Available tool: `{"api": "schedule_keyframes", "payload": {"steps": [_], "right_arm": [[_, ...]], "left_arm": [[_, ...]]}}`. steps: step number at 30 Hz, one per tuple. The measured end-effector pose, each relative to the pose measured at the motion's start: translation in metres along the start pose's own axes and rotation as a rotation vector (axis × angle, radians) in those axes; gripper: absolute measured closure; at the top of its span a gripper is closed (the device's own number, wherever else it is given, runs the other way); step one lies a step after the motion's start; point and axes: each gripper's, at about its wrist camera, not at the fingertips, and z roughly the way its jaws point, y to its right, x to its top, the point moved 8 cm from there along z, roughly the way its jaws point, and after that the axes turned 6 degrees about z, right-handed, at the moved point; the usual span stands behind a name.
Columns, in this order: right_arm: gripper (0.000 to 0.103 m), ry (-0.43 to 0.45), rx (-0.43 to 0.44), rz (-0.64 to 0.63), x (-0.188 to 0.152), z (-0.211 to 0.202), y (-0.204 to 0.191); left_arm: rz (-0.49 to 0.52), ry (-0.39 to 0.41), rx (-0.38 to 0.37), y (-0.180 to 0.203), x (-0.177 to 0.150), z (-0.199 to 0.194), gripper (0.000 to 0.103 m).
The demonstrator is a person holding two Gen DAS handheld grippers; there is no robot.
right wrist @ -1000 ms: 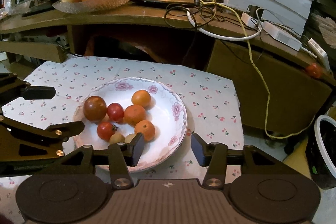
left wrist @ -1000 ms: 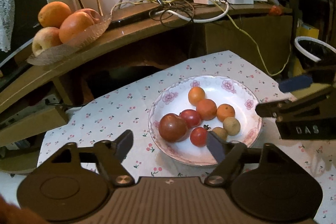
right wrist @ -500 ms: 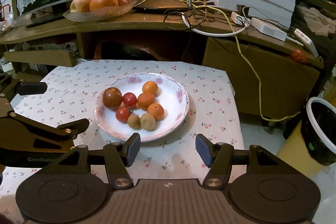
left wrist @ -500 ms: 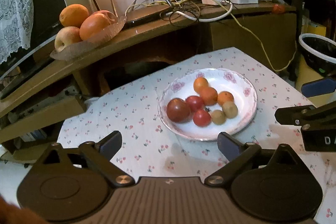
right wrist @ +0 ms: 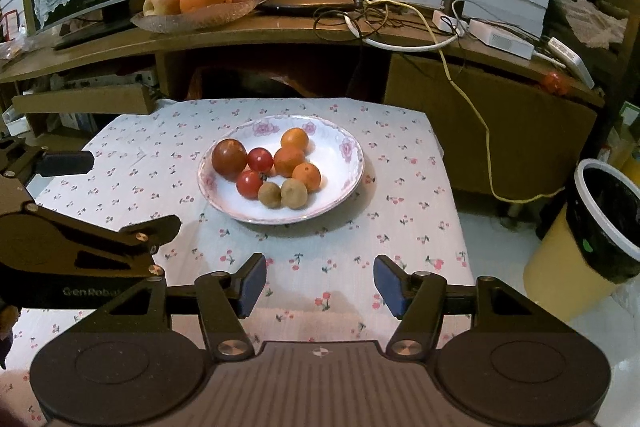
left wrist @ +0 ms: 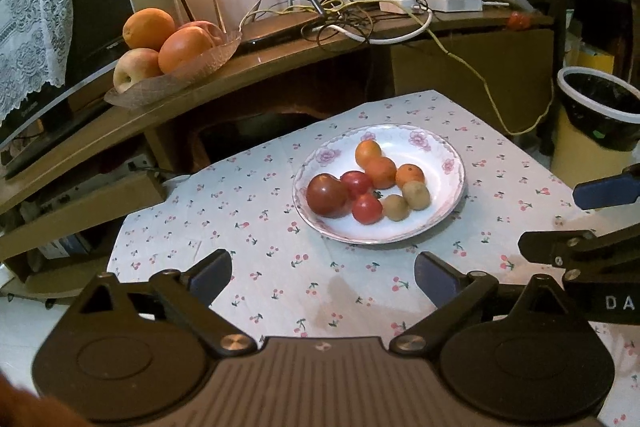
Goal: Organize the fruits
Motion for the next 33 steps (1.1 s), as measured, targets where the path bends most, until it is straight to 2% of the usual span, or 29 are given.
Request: {"api": "schedule_keyframes", "payload": {"steps": [21,33], "right_arm": [[0.042,-0.004,0.012,0.015,-0.024,-0.027,-0.010],[0.042,-0.002,0.006,0.012,-0.038,-0.040,-0.014]], "left_arm": [[-0.040,-0.023,-0.010,0.006,-0.024,-0.031,0.000],[0.012,-0.045,0.002,0.015,-0.039,-0.041,0.000]]}}
